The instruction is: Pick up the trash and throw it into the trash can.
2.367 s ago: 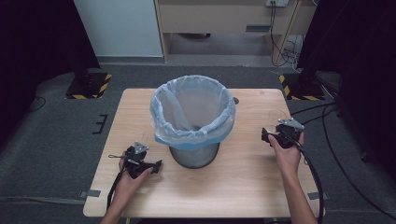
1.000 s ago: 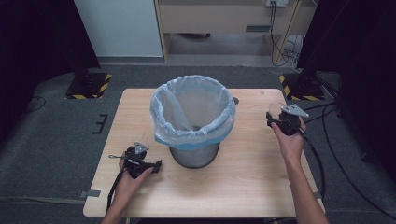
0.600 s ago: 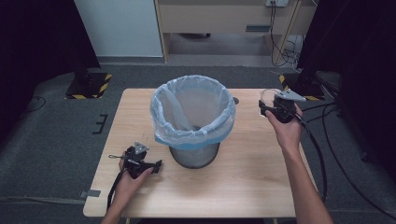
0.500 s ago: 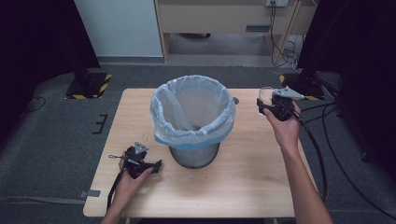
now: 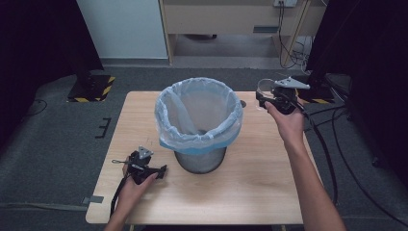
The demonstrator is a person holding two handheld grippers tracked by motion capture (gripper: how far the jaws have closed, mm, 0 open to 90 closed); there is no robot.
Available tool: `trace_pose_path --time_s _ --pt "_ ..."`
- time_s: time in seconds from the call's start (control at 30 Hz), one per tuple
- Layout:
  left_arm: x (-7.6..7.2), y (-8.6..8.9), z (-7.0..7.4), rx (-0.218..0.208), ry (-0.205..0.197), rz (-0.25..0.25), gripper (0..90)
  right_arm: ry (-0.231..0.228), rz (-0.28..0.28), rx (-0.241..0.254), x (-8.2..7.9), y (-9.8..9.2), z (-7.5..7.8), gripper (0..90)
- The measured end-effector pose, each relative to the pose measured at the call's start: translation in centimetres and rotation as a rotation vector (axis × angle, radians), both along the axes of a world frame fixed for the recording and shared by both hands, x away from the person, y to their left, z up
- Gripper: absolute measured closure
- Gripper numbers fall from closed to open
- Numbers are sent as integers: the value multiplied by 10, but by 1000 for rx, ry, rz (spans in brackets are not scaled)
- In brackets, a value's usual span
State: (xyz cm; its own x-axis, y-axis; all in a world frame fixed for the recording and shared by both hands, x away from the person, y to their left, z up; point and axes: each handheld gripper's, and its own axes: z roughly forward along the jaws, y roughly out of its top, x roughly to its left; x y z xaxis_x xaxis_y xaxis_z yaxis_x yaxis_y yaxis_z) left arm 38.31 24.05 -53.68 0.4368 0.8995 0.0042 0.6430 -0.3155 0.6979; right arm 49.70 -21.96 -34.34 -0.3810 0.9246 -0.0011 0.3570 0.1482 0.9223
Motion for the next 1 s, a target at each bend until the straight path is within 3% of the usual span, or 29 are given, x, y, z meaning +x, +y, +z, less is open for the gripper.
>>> trace_pose_path --time_s 0.2,0.73,1.0 --pt "0 0 0 0 0 0 0 -38 12 -54 -6 7 21 372" --pt "0 0 0 1 -1 4 0 -77 77 -90 -15 23 55 375" --pt "-1 -1 0 -2 -2 7 0 -65 90 -96 -13 25 58 375"
